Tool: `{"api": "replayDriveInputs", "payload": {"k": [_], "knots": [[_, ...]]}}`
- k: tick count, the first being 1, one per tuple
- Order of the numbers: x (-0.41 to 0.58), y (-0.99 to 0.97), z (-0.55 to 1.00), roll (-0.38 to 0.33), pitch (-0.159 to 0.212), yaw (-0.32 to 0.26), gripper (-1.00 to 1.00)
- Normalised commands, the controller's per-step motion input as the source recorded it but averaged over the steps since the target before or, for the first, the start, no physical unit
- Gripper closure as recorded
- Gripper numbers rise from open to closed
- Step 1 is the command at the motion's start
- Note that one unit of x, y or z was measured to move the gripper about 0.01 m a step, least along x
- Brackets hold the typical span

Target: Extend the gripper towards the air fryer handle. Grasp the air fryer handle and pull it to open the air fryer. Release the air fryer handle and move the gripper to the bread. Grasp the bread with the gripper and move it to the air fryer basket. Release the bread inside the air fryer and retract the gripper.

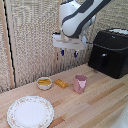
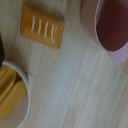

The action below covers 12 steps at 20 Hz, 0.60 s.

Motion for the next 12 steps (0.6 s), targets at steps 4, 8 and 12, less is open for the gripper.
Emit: {"api": "replayDriveInputs", "payload": {"k": [4, 8, 12], "knots": [[0.047, -0.11, 0.0, -0.375, -0.118, -0.061, -1.0], [0.011, -0.13, 0.0, -0.375, -0.13, -0.038, -1.0], [0.0, -0.31, -0.13, -0.374, -0.11, -0.041, -1.0]]}}
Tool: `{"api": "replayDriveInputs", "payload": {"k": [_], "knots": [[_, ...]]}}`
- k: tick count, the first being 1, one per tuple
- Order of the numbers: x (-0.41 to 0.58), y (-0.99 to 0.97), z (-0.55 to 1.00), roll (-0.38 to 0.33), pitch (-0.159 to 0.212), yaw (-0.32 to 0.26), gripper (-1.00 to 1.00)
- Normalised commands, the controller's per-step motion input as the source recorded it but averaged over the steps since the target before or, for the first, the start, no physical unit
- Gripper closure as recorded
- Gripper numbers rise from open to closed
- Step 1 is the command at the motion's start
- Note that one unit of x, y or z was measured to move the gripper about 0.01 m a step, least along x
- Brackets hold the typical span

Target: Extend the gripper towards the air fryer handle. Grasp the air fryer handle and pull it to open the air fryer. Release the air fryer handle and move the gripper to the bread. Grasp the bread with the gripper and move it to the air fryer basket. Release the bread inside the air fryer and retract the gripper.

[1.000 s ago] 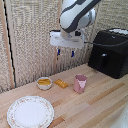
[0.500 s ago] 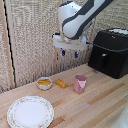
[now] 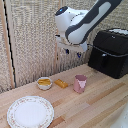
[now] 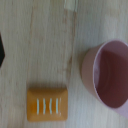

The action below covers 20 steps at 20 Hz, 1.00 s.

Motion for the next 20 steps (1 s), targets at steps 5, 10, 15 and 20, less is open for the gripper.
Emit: {"api": "replayDriveInputs", "payload": {"k": [5, 10, 15, 20], "knots": [[-0.025, -0.43, -0.33, -0.338, -0.067, -0.066, -1.0], [-0.047, -0.51, -0.41, -0.253, -0.056, -0.063, -1.0], [-0.041, -0.52, -0.32, -0.207, -0.076, 0.024, -1.0], [-0.127, -0.58, -0.36, -0.133, -0.078, 0.081, -1.0]]}}
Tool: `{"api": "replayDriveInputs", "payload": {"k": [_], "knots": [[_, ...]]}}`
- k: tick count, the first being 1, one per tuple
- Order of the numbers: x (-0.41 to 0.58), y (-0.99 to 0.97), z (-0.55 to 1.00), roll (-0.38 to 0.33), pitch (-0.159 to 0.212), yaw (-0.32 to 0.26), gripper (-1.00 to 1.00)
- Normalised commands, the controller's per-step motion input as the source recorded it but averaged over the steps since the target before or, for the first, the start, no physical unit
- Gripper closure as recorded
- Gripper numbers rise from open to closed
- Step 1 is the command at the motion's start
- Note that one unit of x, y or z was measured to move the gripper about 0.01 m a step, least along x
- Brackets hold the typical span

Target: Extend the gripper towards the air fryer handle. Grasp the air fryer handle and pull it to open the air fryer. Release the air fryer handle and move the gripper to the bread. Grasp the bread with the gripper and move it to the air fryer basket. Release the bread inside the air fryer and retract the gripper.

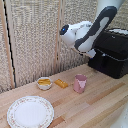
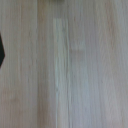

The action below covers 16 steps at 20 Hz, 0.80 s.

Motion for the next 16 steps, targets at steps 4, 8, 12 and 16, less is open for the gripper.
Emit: {"api": "replayDriveInputs", "payload": {"k": [4, 8, 12, 16], "knots": [[-0.203, -0.64, -0.37, -0.043, -0.042, 0.101, -1.0], [-0.226, -0.68, -0.31, -0.012, -0.022, 0.092, -1.0], [-0.29, -0.69, -0.13, -0.033, -0.009, 0.091, -1.0], [-0.241, -0.69, -0.08, -0.044, -0.005, 0.103, -1.0]]}}
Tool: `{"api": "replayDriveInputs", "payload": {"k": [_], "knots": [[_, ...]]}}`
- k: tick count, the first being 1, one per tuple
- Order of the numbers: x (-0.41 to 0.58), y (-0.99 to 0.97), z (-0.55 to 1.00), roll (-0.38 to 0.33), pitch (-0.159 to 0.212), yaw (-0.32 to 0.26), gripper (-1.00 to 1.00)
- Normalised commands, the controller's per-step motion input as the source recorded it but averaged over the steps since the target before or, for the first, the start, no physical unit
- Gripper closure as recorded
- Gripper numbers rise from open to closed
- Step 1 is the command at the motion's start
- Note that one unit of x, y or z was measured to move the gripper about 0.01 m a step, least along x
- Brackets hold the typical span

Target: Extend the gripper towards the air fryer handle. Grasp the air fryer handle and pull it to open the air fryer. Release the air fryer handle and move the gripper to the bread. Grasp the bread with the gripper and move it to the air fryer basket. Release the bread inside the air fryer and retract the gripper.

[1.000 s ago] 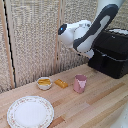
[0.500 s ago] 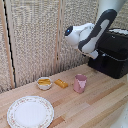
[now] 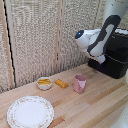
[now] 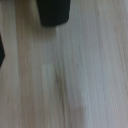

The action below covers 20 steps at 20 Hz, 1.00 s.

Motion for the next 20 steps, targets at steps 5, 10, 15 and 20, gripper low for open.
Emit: {"api": "replayDriveInputs", "payload": {"k": [5, 10, 15, 20], "knots": [[-0.019, -0.67, -0.01, -0.011, -0.04, 0.126, -1.0], [0.163, -0.39, 0.08, -0.011, -0.052, 0.102, -1.0], [0.171, -0.05, 0.37, -0.071, 0.006, 0.033, -1.0], [0.134, 0.0, 0.55, -0.082, 0.13, 0.0, 1.0]]}}
